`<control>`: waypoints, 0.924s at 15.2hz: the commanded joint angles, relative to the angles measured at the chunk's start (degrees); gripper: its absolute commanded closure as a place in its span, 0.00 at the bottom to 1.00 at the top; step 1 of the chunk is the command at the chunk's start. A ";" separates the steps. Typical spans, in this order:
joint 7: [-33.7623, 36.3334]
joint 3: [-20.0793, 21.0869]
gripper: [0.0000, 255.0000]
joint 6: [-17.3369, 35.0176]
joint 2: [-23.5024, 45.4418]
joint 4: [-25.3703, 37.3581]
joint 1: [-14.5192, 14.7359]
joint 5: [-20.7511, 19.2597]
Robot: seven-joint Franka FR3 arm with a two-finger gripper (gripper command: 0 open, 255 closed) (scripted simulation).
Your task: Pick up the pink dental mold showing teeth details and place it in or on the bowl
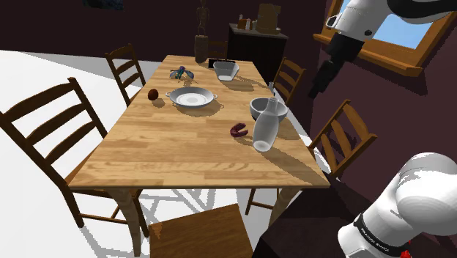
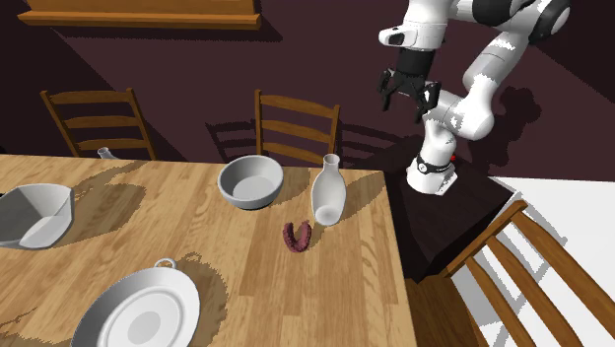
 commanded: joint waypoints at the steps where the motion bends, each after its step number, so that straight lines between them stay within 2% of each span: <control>1: 0.00 0.00 0.00 0.00 0.00 0.00 0.00 0.00; 8: -11.57 -7.10 0.00 13.37 8.21 -5.08 1.52 1.18; 14: -22.95 -13.30 0.00 23.61 19.21 -5.18 4.23 5.01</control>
